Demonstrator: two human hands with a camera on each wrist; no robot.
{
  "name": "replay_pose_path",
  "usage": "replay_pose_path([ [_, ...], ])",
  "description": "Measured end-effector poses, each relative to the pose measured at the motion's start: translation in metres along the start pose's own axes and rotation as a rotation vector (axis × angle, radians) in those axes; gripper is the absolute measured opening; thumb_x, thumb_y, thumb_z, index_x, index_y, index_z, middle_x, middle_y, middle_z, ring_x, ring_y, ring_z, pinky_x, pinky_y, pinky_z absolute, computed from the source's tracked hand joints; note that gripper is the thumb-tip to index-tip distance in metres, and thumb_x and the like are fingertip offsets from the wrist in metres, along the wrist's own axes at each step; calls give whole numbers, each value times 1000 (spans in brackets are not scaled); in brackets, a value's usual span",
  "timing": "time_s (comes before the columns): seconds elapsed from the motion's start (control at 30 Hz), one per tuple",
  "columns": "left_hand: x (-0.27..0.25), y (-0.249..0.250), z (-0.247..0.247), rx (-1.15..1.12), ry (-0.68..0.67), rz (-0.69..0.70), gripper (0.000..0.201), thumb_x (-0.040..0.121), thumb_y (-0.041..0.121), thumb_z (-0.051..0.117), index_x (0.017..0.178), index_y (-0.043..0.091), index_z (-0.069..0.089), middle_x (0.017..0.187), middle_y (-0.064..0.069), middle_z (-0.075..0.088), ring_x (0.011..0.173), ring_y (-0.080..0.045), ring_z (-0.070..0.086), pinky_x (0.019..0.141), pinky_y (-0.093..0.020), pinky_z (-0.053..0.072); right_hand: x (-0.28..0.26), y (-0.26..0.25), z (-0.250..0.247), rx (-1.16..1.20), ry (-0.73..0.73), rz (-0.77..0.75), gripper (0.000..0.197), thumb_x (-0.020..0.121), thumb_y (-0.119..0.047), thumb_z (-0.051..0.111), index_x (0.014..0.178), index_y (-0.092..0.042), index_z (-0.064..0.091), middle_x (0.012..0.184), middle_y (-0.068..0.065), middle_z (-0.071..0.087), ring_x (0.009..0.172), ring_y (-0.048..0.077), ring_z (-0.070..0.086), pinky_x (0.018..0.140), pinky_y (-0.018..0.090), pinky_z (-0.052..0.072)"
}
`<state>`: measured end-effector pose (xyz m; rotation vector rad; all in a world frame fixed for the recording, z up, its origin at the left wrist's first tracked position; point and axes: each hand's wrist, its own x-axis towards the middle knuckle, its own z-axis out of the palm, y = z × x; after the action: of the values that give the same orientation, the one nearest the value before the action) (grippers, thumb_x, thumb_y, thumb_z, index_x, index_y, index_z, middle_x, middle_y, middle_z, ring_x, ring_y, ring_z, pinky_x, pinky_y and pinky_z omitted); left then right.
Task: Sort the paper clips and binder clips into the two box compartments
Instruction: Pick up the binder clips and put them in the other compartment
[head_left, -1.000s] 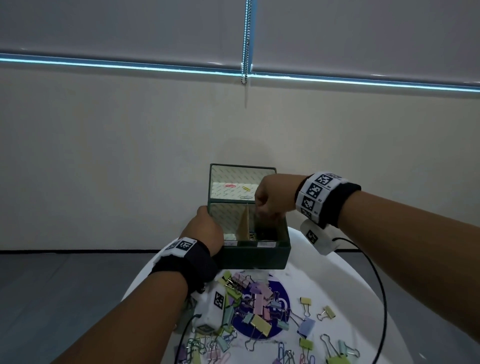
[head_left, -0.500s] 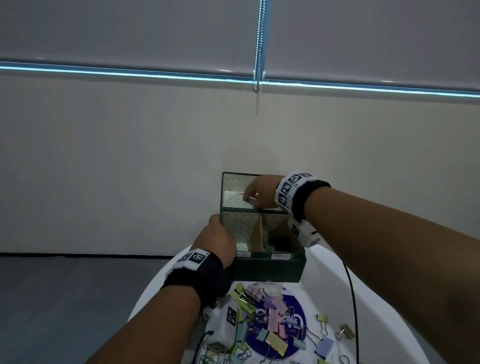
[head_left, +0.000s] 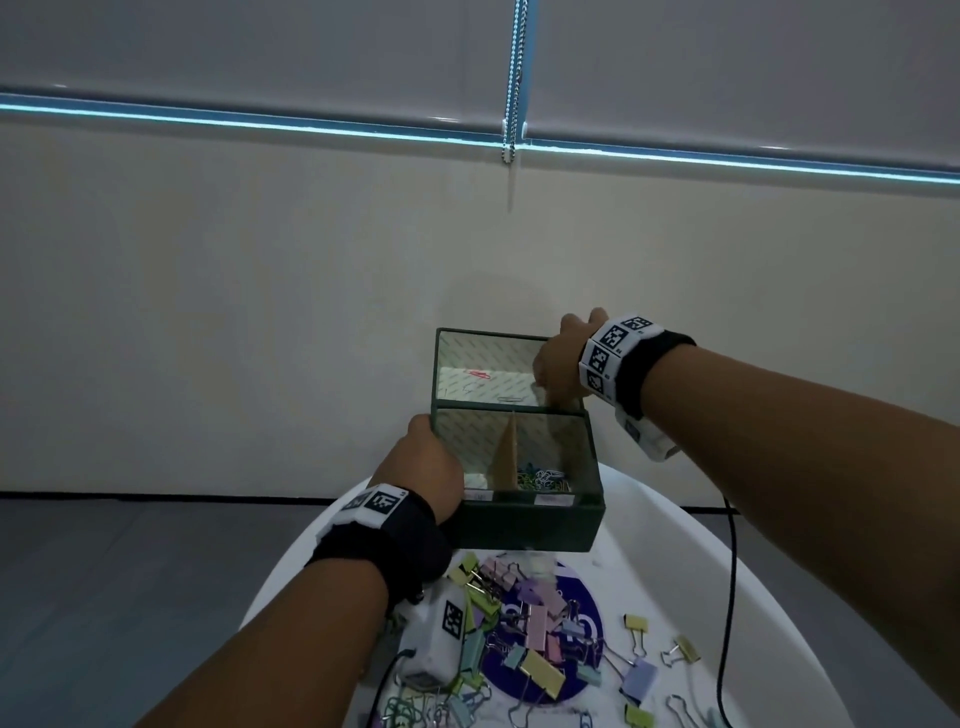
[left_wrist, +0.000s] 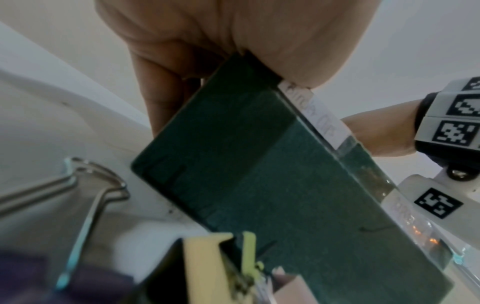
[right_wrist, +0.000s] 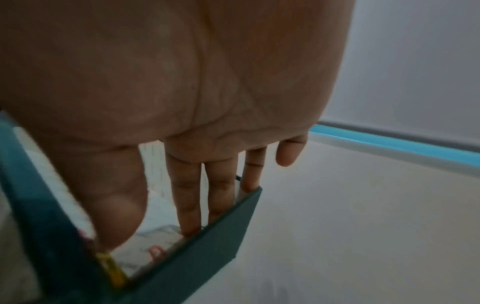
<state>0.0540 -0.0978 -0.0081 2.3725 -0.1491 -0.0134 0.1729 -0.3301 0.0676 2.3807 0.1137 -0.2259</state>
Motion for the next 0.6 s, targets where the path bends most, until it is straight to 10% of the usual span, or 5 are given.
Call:
replay_pose_path([
  [0.17,0,1,-1,9,-6,-5,16,100,15,38,114,9,43,109,-14,61,91,-30,60,83,-38,51,5,-5,-3,89,-9,1,43,82,-66,53,115,-39,60,114,-2,64,102,29,56,79,50,43],
  [0.3,0,1,0,5,1,-8,17,101,17,37,115,10,43,108,-13,61,89,-29,59,84,-38,51,154,31,111,150,-122,-176,55,57,-77,62,105,-50,59,98,-17,71,65,18,55,68,54,46],
  [0.43,0,1,0,-8,5,-14,18,101,18,36,115,11,44,110,-13,61,91,-29,60,86,-40,52,-8,-1,-4,211,-64,-106,27,83,-40,68,107,-29,74,107,-1,72,85,26,67,57,21,44],
  [0.6,-1,3,-1,-19,2,-24,19,100,16,36,116,10,45,108,-13,61,91,-30,61,83,-39,51,-60,-10,-30,429,-25,-129,15,94,-26,64,99,-18,75,92,1,69,65,13,55,47,18,34],
])
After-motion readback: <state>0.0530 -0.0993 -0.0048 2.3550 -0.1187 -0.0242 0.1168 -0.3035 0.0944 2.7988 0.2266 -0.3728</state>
